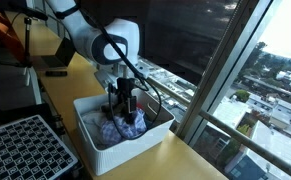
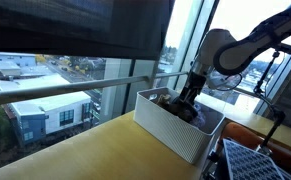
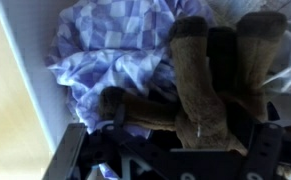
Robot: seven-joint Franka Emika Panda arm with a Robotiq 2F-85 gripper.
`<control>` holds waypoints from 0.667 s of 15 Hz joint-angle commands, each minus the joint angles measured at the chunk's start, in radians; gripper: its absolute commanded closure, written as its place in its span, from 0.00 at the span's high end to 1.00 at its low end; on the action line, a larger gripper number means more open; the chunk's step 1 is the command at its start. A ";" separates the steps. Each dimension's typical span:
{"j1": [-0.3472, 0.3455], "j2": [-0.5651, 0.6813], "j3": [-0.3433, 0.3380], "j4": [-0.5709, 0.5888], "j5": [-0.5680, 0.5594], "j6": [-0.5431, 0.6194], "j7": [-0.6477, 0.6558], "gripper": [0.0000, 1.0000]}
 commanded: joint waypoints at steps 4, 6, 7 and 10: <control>0.038 0.167 -0.058 0.013 0.007 0.183 -0.063 1.00; 0.044 0.174 -0.080 -0.002 0.007 0.200 -0.072 0.75; 0.047 0.163 -0.086 -0.013 0.010 0.205 -0.079 0.74; 0.053 0.101 -0.084 -0.036 0.034 0.180 -0.077 0.52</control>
